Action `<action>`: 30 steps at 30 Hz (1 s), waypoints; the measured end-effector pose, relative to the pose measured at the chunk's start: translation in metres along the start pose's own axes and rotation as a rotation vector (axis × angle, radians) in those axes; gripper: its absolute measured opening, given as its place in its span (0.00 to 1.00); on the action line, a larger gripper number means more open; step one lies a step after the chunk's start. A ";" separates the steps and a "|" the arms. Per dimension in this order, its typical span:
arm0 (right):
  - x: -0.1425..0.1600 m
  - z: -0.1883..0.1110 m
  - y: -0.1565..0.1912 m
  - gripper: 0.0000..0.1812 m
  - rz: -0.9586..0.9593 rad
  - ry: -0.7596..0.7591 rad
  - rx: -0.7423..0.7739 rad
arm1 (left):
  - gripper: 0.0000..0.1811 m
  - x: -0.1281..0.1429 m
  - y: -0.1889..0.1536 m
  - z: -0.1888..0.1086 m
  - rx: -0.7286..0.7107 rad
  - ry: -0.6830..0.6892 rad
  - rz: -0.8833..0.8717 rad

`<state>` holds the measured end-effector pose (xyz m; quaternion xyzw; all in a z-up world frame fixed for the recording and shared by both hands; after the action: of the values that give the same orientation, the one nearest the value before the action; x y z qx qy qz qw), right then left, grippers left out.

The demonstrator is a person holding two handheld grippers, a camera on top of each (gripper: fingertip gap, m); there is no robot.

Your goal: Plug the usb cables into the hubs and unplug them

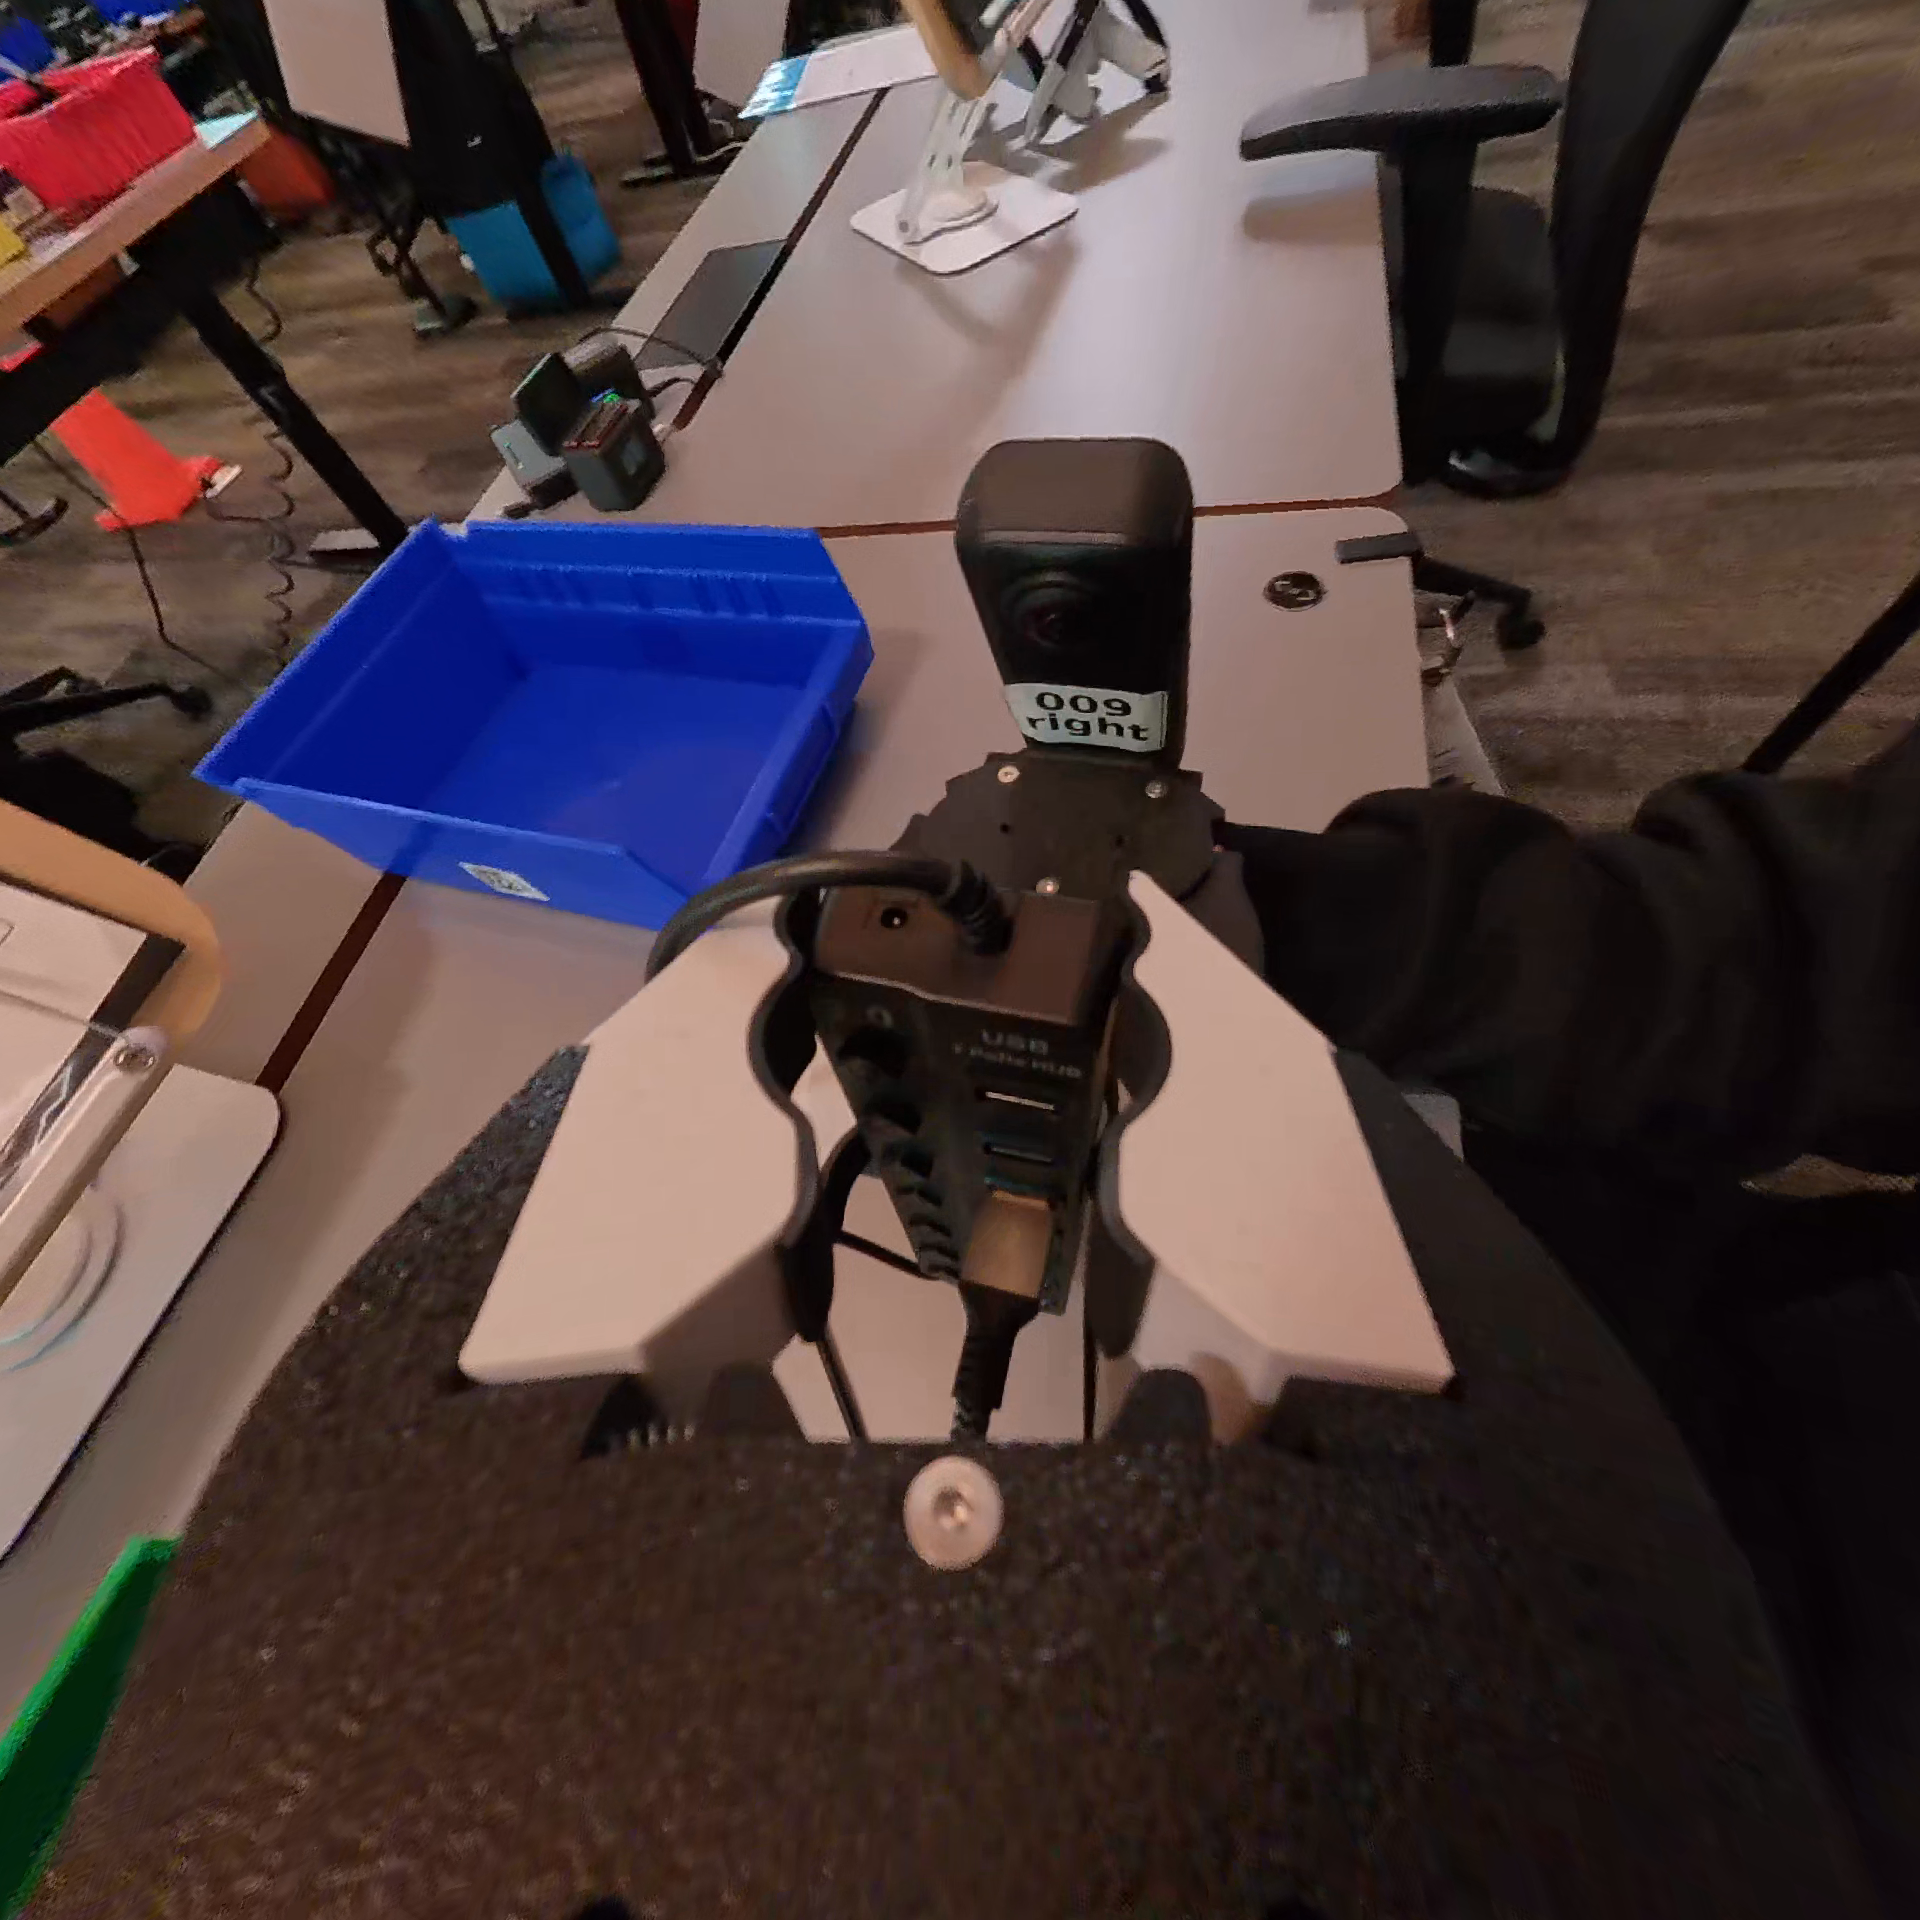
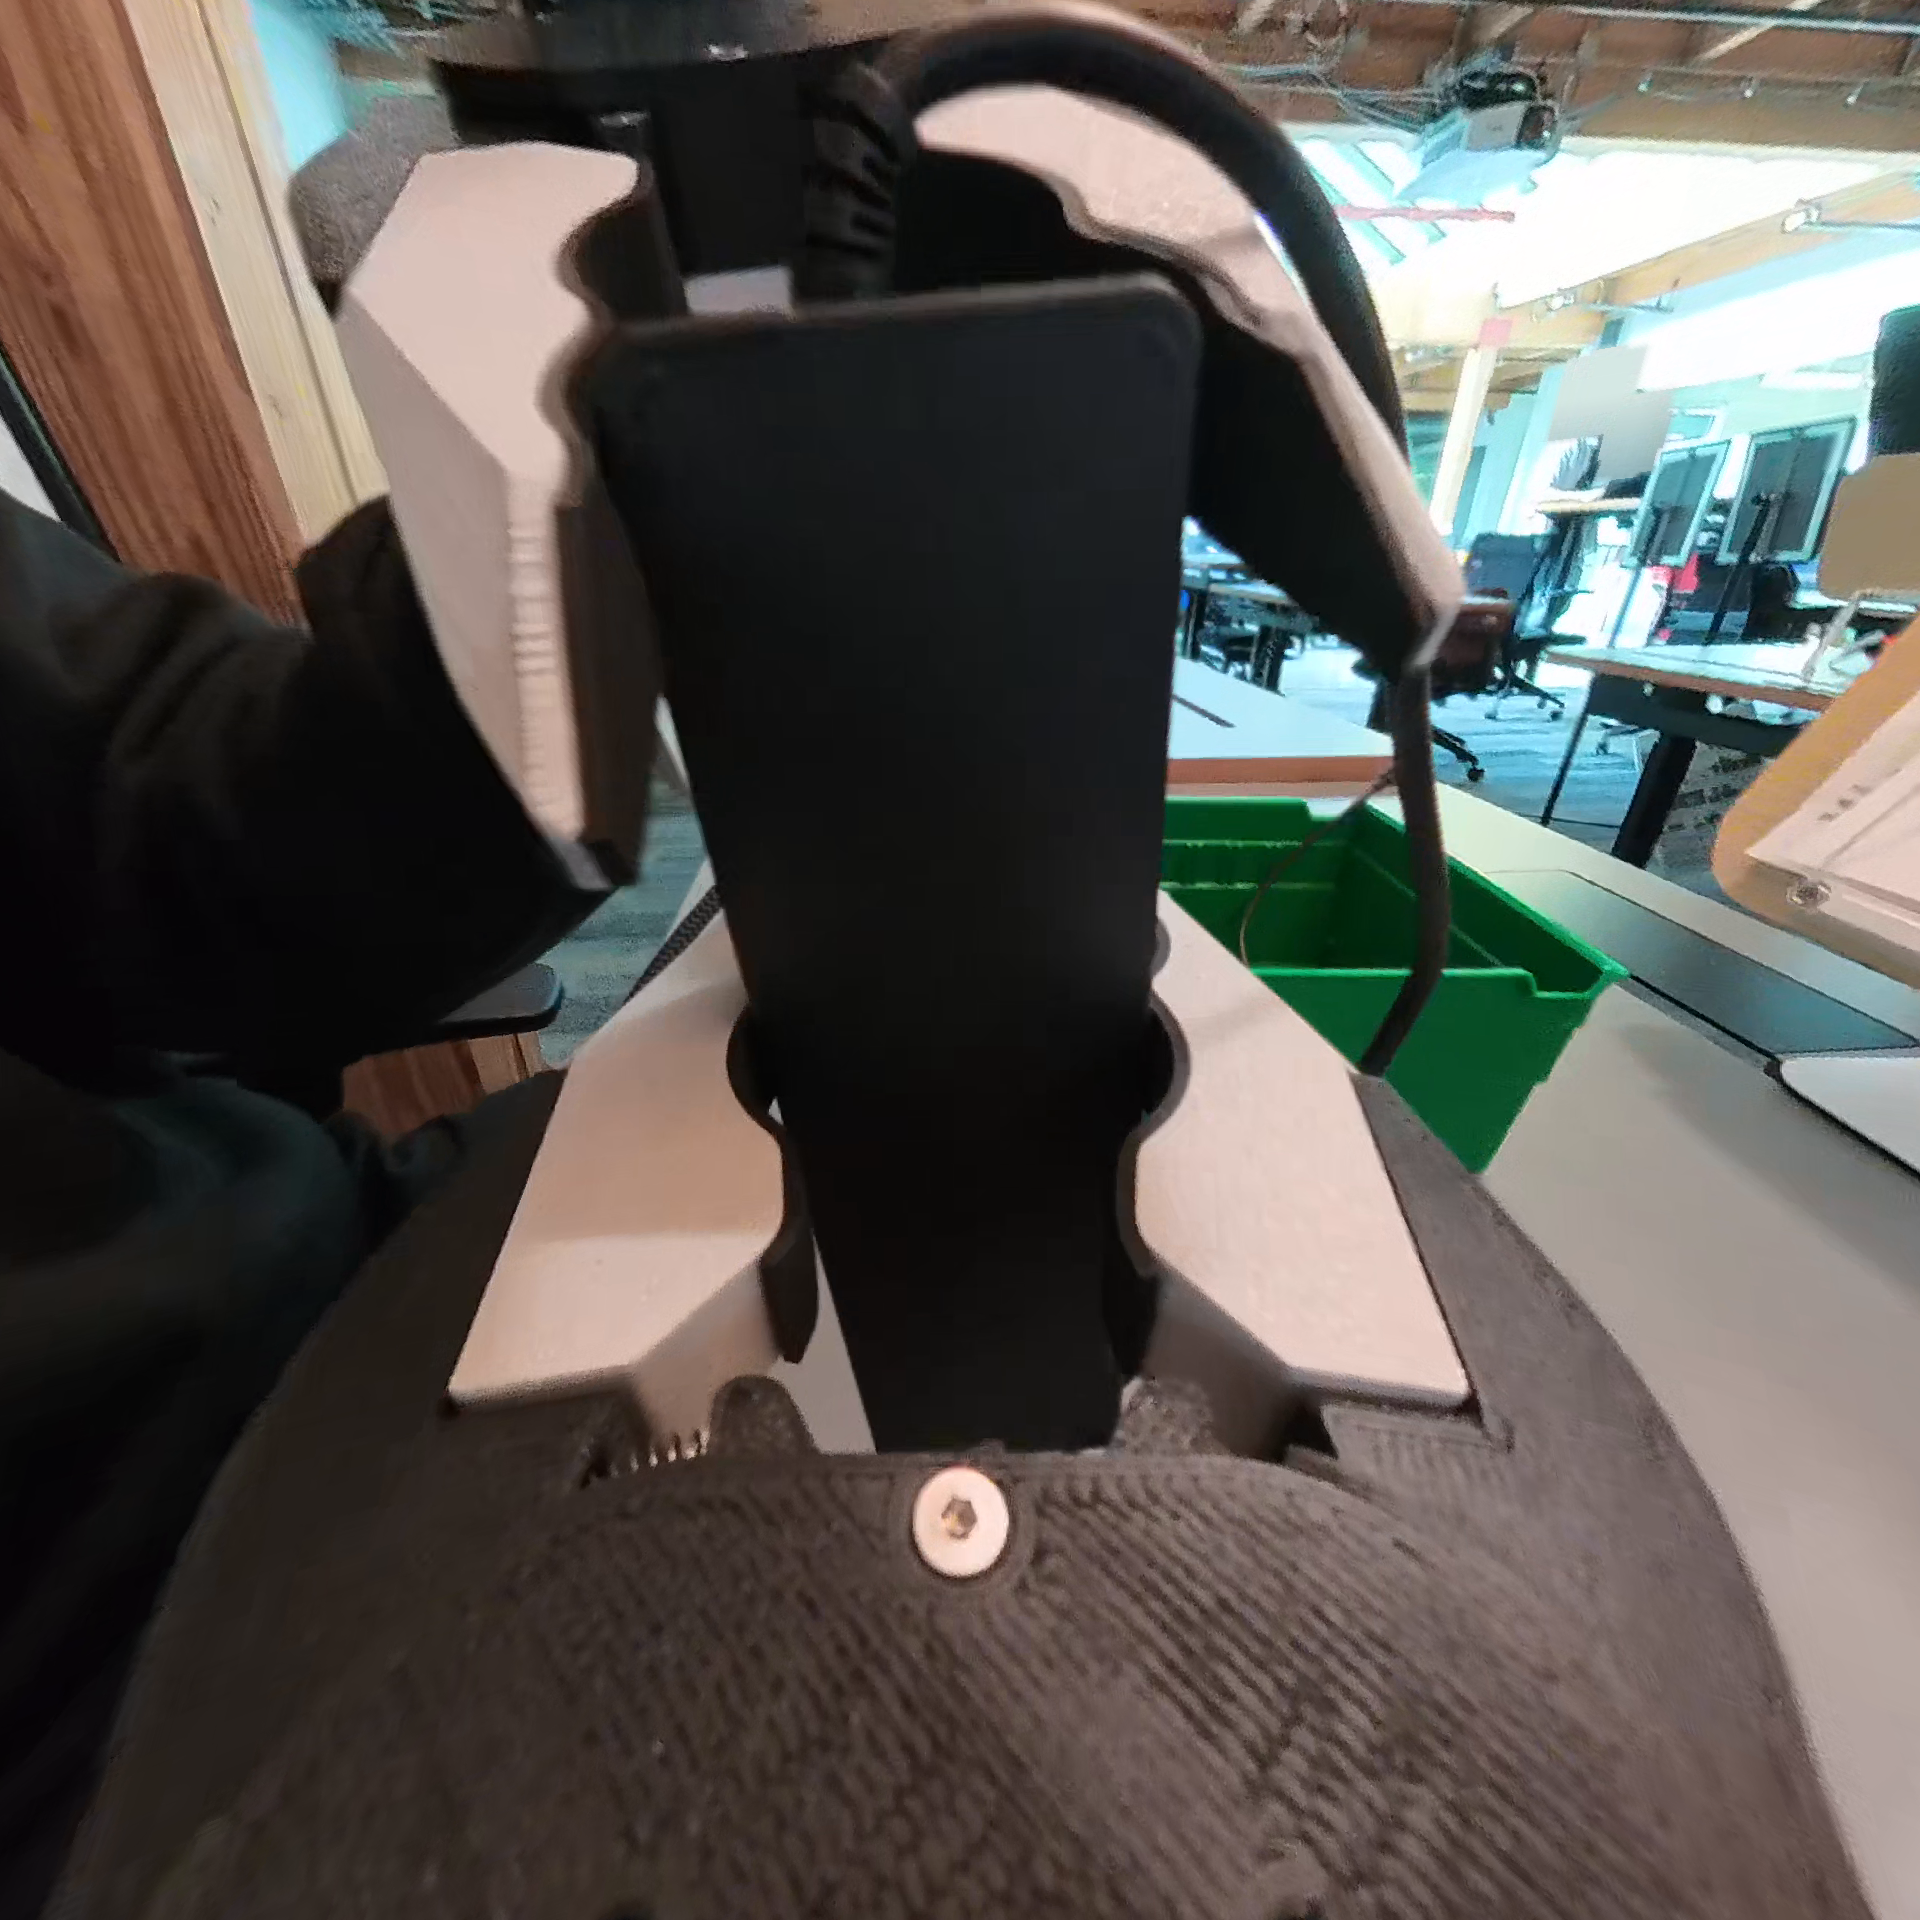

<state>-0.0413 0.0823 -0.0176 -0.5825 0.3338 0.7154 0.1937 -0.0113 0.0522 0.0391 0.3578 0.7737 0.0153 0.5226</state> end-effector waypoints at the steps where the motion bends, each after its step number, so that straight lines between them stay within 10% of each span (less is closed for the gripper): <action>1: 0.000 0.000 0.001 0.40 0.003 0.006 0.028 | 0.29 -0.003 -0.002 -0.003 0.014 -0.012 0.019; 22: 0.019 -0.045 0.033 0.36 -0.038 -0.085 0.186 | 0.30 -0.038 -0.055 0.026 0.128 -0.036 0.094; 27: 0.007 -0.095 0.017 0.36 -0.007 -0.217 0.193 | 0.32 -0.058 -0.017 -0.009 -0.116 -0.144 -0.021; 30: 0.012 -0.127 0.005 0.36 -0.024 -0.221 0.272 | 0.25 -0.015 0.027 -0.026 -0.340 -0.054 -0.172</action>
<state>0.0417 -0.0121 -0.0400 -0.4727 0.3974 0.7208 0.3146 -0.0153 0.0735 0.0738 0.1974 0.7734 0.0914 0.5955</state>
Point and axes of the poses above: each gripper's, where its closed fingertips meet, z out along the fingers, x out of its underside, y = z × x across the jaws, the point moved 3 cm from there along -z, back along the fingers, and after that the axes turned 15 degrees about z, right-handed, at the moved point
